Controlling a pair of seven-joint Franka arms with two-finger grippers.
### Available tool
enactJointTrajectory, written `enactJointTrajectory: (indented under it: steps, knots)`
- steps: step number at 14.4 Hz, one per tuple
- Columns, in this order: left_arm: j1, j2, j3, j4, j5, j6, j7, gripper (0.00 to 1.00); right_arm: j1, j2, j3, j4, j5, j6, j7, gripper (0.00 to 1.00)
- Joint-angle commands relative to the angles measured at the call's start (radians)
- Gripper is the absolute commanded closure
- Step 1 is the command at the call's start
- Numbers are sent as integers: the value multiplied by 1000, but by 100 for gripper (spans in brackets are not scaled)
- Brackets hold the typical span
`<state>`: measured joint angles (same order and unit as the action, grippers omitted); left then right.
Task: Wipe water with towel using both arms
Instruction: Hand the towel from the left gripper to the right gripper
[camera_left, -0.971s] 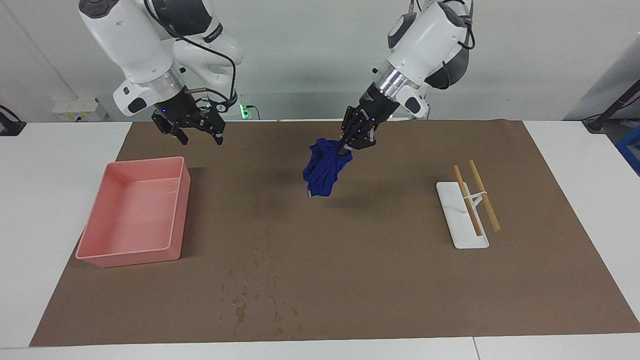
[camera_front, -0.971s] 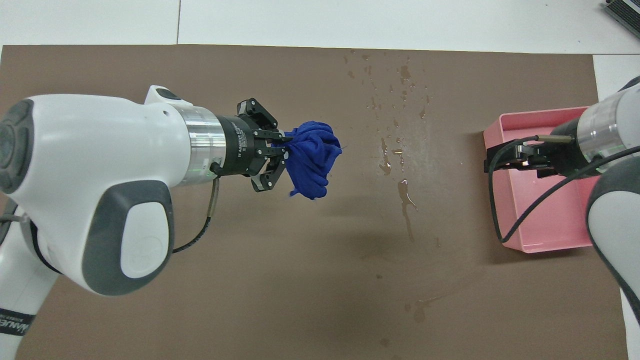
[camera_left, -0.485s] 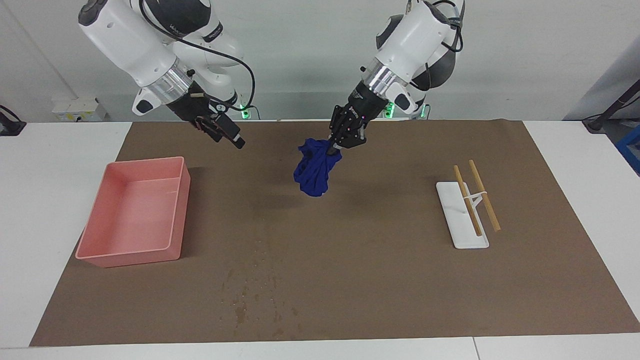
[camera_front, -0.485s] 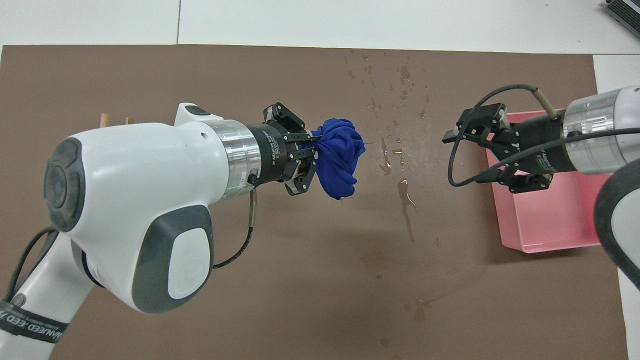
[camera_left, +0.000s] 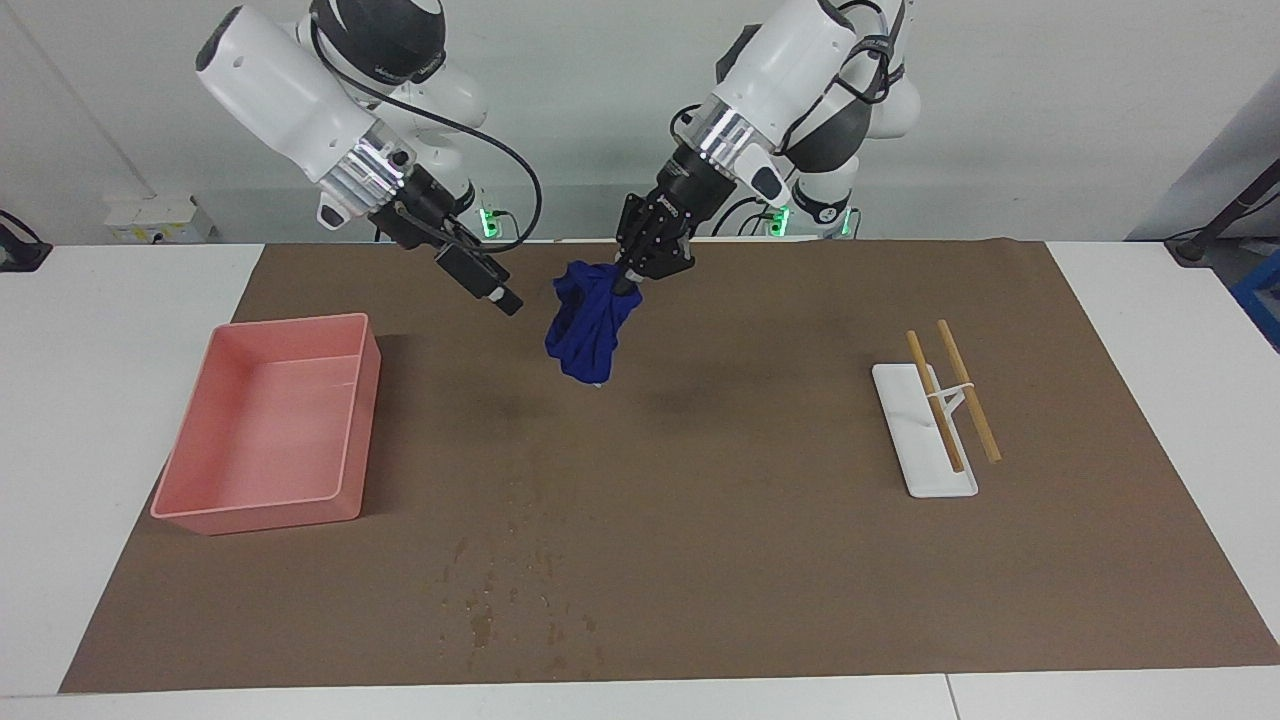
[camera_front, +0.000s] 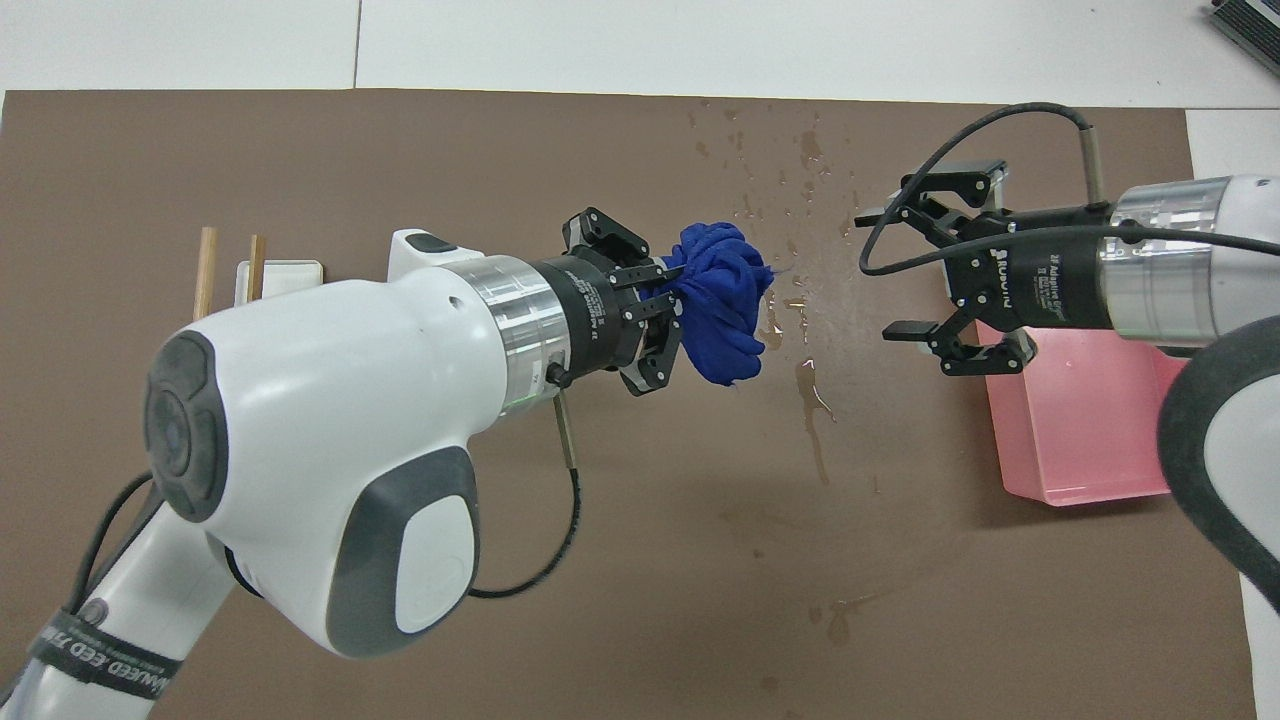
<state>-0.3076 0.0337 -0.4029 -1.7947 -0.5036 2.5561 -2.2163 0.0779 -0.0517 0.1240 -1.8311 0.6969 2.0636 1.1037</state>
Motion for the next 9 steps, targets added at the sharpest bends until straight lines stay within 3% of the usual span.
enactJointTrajectory:
  steps: [1, 8, 9]
  knots:
    - [-60, -6, 13, -9, -26, 96, -9, 100, 52, -37, 2, -74, 32, 91, 70, 0]
    - [-101, -11, 15, -32, -26, 108, -11, 100, 72, -34, 2, -88, 35, 112, 79, 2]
    - [-102, -11, 13, -31, -26, 110, -11, 100, 71, -34, 2, -88, 35, 112, 76, 28]
